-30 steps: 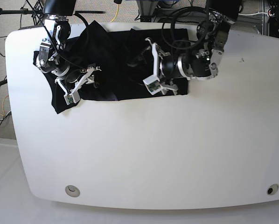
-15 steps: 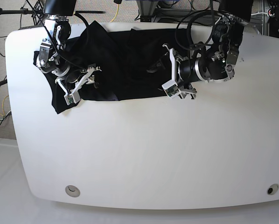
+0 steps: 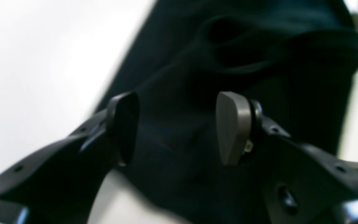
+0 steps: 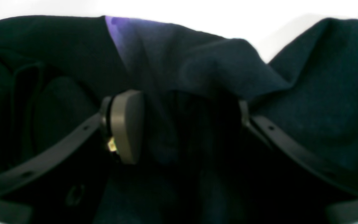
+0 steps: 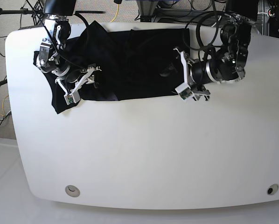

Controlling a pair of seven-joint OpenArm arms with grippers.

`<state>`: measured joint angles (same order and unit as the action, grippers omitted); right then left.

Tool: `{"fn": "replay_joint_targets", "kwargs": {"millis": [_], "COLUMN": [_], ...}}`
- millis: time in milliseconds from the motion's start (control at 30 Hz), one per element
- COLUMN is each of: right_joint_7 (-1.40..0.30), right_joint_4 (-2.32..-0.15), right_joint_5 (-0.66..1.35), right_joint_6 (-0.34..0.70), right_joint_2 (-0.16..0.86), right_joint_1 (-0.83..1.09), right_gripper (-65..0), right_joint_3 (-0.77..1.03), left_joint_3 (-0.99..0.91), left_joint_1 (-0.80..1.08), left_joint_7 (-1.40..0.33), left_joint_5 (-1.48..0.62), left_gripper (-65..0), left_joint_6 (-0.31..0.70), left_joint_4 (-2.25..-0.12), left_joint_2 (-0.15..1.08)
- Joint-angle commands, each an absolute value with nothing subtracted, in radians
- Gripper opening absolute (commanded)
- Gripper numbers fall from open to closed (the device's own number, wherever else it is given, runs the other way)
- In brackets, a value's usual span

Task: Fold the T-shirt properly
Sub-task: 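Reposition the left gripper along the shirt edge and regrasp it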

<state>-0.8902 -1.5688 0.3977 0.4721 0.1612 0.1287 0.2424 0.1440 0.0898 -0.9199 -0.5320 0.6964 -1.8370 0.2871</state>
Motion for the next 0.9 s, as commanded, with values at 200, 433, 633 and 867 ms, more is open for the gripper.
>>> {"fn": "replay_joint_targets", "kwargs": {"millis": [200, 433, 633, 867], "right_joint_7": [-1.001, -1.001, -1.001, -1.001], "right_joint_4": [-1.544, -1.544, -1.544, -1.546], "right_joint_5": [0.344, 0.344, 0.344, 0.344], "right_joint_6": [0.455, 0.455, 0.455, 0.455], "right_joint_2": [0.160, 0.160, 0.159, 0.159], "right_joint_1": [0.145, 0.143, 0.143, 0.148], "right_gripper": [-28.8, -28.8, -28.8, -28.8], "right_joint_3": [0.237, 0.237, 0.237, 0.237], "left_joint_3": [0.143, 0.219, 0.262, 0.344], "left_joint_1": [0.061, 0.068, 0.081, 0.085], "left_joint_7": [-0.892, -0.889, -0.889, -0.889], "left_joint_5": [-0.547, -0.536, -0.470, -0.418], "left_gripper": [-27.5, -27.5, -27.5, -27.5], "left_joint_6": [0.698, 0.698, 0.698, 0.698], "left_joint_4": [-1.848, -1.833, -1.781, -1.764], "left_joint_2": [0.285, 0.229, 0.143, 0.097]}}
